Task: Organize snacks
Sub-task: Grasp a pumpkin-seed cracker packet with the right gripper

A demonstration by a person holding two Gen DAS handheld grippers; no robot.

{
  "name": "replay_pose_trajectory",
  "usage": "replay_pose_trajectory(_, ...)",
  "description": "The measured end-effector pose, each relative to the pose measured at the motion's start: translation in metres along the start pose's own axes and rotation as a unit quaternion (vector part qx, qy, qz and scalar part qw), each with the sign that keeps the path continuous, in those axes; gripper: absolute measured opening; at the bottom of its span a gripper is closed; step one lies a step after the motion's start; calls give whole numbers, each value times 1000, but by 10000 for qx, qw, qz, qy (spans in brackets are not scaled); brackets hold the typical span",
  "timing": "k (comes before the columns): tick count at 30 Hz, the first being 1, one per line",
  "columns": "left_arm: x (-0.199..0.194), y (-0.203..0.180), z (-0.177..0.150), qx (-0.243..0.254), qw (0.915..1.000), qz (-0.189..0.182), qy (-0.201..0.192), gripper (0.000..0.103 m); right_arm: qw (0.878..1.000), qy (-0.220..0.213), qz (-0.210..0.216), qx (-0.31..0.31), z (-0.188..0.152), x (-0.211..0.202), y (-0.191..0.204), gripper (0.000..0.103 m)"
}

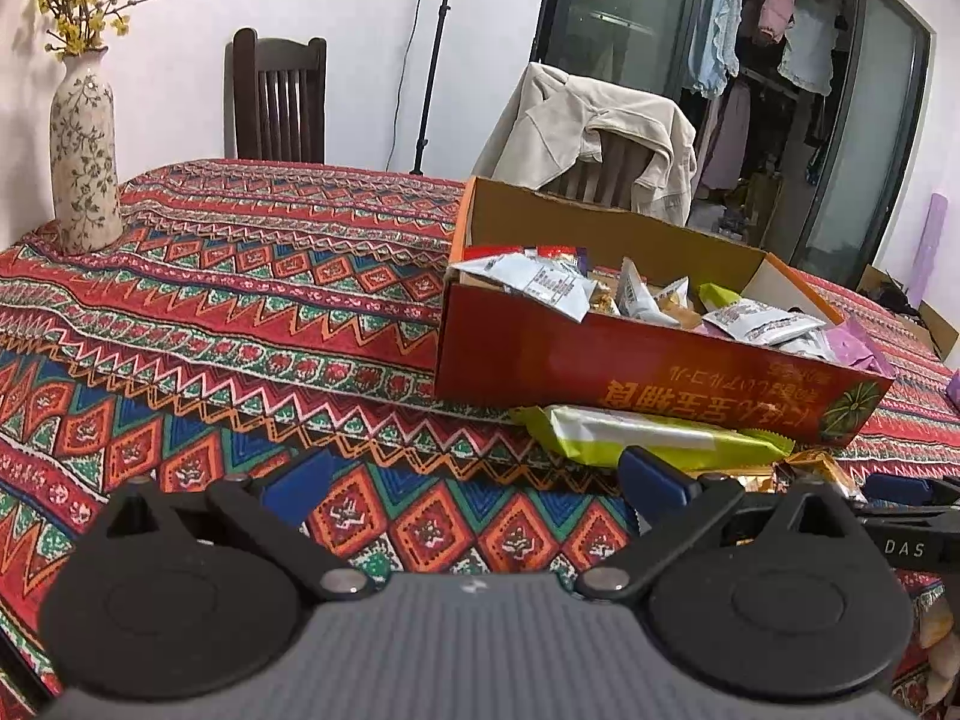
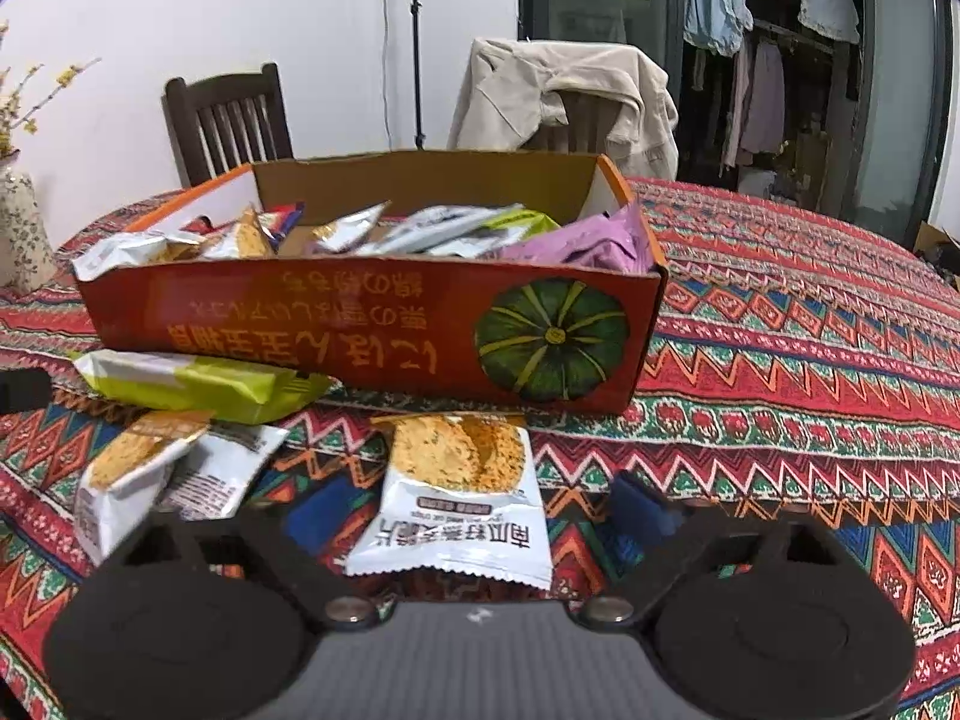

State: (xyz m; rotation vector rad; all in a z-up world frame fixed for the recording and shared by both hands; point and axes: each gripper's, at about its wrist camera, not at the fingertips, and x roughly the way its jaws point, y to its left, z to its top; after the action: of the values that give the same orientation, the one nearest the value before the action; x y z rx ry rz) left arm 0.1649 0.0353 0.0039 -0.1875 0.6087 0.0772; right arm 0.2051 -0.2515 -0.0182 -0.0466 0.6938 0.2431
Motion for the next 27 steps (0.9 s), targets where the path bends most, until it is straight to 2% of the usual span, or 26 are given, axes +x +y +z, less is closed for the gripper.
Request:
replay_pose_trajectory(2, 1, 0, -1, -5, 10000, -18, 37, 103, 10000, -50, 34, -29, -1, -3, 1, 68)
replay_pose_trajectory(3, 1, 0, -1, -8, 10000, -36, 32, 103, 10000, -71, 56, -37, -1, -4, 1, 56)
replay_pose_trajectory(7, 0, -1, -2, 7, 10000, -64, 10, 103, 9999, -131, 96, -48, -1, -9, 1, 45)
replay_pose_trajectory(8, 1, -1, -2, 11, 10000, -70, 14, 103, 9998, -149, 82, -56, -1, -10, 2, 39)
replay_pose_trajectory(17, 5, -6, -2, 80, 9999, -47, 115, 103, 9979, -648, 32, -52, -2, -30, 1, 38)
replay_pose_trajectory(27, 3, -40, 0, 335, 9980, -354, 402, 103, 9963, -853, 60, 20, -1, -39, -3, 38)
